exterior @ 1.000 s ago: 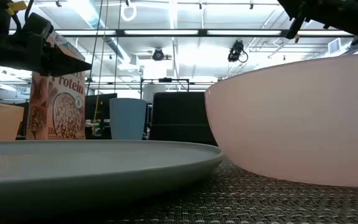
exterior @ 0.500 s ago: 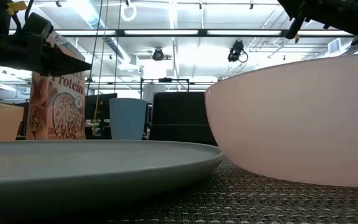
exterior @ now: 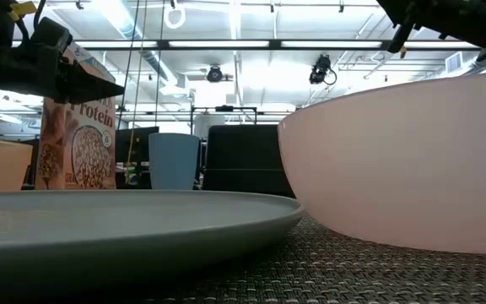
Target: Arrange a breakfast setting
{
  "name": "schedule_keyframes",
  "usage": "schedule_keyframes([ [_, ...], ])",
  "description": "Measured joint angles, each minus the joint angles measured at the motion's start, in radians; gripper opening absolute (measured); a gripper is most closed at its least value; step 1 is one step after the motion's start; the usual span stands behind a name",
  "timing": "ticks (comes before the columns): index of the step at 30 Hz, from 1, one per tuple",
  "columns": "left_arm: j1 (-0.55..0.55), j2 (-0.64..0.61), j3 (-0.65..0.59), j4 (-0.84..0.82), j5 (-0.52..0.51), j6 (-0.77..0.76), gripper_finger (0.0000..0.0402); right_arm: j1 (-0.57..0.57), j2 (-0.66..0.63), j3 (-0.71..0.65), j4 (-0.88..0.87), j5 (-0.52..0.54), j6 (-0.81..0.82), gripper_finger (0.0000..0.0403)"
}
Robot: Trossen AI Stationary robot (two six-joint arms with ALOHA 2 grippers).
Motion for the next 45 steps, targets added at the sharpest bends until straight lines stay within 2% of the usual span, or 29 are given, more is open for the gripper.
schedule_keyframes([
  [23, 0.0, 0.0, 0.0, 0.002, 0.0, 0.0, 0.0029, 0.0, 0.0, 0.0, 0.0, 0.0, 0.0, 0.0039],
  [29, 0.0, 0.0, 0.0, 0.032, 0.001, -0.15, 0.0029, 0.0, 0.0, 0.0, 0.0, 0.0, 0.0, 0.0039],
  [36, 0.0, 0.0, 0.0, 0.131, 0.001, -0.223, 0.0029, 0.0, 0.0, 0.0, 0.001, 0.002, 0.0, 0.0039],
  [38, 0.0, 0.0, 0.0, 0.167, 0.001, -0.222, 0.0029, 0.0, 0.0, 0.0, 0.026, 0.048, 0.032, 0.0039],
  [40, 0.0, 0.0, 0.0, 0.209, 0.001, -0.199, 0.0029, 0.0, -0.003, 0.0, 0.044, 0.073, 0.139, 0.0039],
  [42, 0.0, 0.0, 0.0, 0.226, 0.001, -0.196, 0.0029, -0.003, -0.008, 0.0, 0.055, 0.058, 0.212, 0.0039],
  [45, 0.0, -0.002, 0.0, 0.242, 0.001, -0.131, 0.0029, -0.022, -0.035, 0.0, 0.042, -0.042, 0.149, 0.0039],
])
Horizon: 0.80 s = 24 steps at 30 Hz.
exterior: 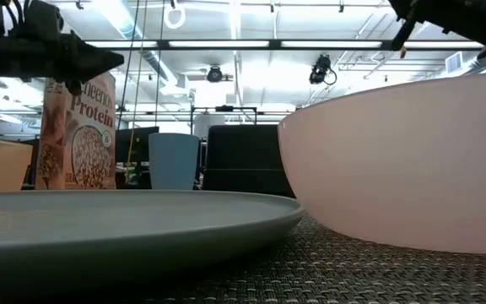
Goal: Arrange a breakfast setting
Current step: Pour the cereal from the cereal box into the light orange bowl
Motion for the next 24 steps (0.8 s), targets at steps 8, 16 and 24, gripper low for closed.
schedule_keyframes([
  [8, -0.001, -0.007, 0.0, 0.062, 0.004, 0.035, 0.0029, -0.028, -0.08, 0.0, -0.407, -0.089, -0.24, 0.0039],
  [16, -0.001, -0.008, 0.0, 0.061, -0.028, 0.087, 0.0029, -0.038, -0.136, 0.0, -0.644, -0.015, -0.448, 0.0039],
  [24, -0.001, -0.035, 0.0, 0.166, 0.137, 0.118, 0.0029, -0.038, -0.186, 0.0, -0.778, -0.114, -0.631, 0.0039],
])
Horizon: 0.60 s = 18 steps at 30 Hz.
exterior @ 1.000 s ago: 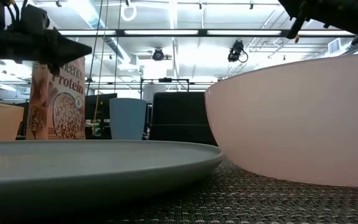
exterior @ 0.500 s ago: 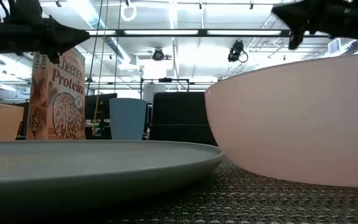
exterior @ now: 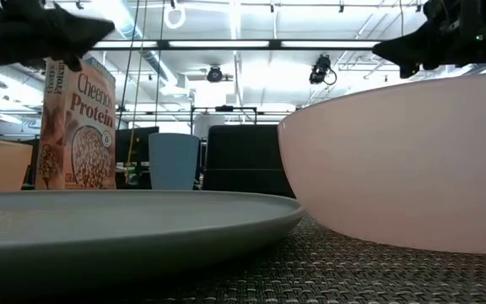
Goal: Arrange a breakfast setting
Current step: Pour the cereal from the cereal box into the light orange bowl
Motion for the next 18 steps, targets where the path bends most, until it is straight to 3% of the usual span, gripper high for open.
schedule_keyframes([
  [5, 0.0, 0.002, 0.006, 0.015, 0.129, -0.1, 0.0029, 0.0, 0.001, 0.0, 0.007, -0.001, -0.016, 0.0039],
  [8, 0.0, 0.008, 0.066, -0.062, 0.209, -0.134, 0.0029, 0.0, 0.001, 0.0, 0.007, -0.001, -0.016, 0.0039],
  [10, 0.0, 0.012, 0.137, -0.185, 0.161, -0.134, 0.0028, 0.0, 0.001, 0.0, 0.009, -0.002, -0.015, 0.0039],
  [13, -0.005, 0.054, 0.238, -0.326, 0.009, -0.101, 0.0023, 0.0, 0.001, 0.0, 0.01, -0.002, -0.015, 0.0039],
  [18, -0.058, 0.141, 0.396, -0.46, -0.059, -0.11, 0.0016, 0.0, 0.001, 0.0, 0.013, -0.002, -0.014, 0.0039],
])
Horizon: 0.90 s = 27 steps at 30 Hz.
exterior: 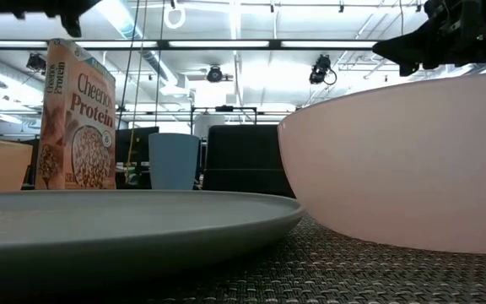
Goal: Arrange a breakfast setting
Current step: Pour the cereal from the cereal box into the light orange bowl
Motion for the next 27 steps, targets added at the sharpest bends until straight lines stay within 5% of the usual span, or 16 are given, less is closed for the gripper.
schedule_keyframes([
  [6, -0.09, 0.097, 0.168, -0.557, -0.274, -0.267, 0.0015, 0.0, 0.0, 0.0, 0.0, 0.0, 0.0, 0.0039],
  [10, -0.113, 0.163, 0.296, -0.922, -0.258, -0.643, 0.0015, 0.0, 0.0, 0.0, 0.0, 0.0, 0.0, 0.0039],
  [19, -0.117, 0.335, 0.505, -1.512, -0.228, -1.148, 0.0015, 0.0, 0.0, 0.0, 0.0, 0.0, 0.0, 0.0039],
  [27, -0.104, 0.399, 0.474, -1.618, -0.275, -1.254, 0.0055, 0.0, 0.0, 0.0, 0.001, 0.0, 0.0, 0.0039],
])
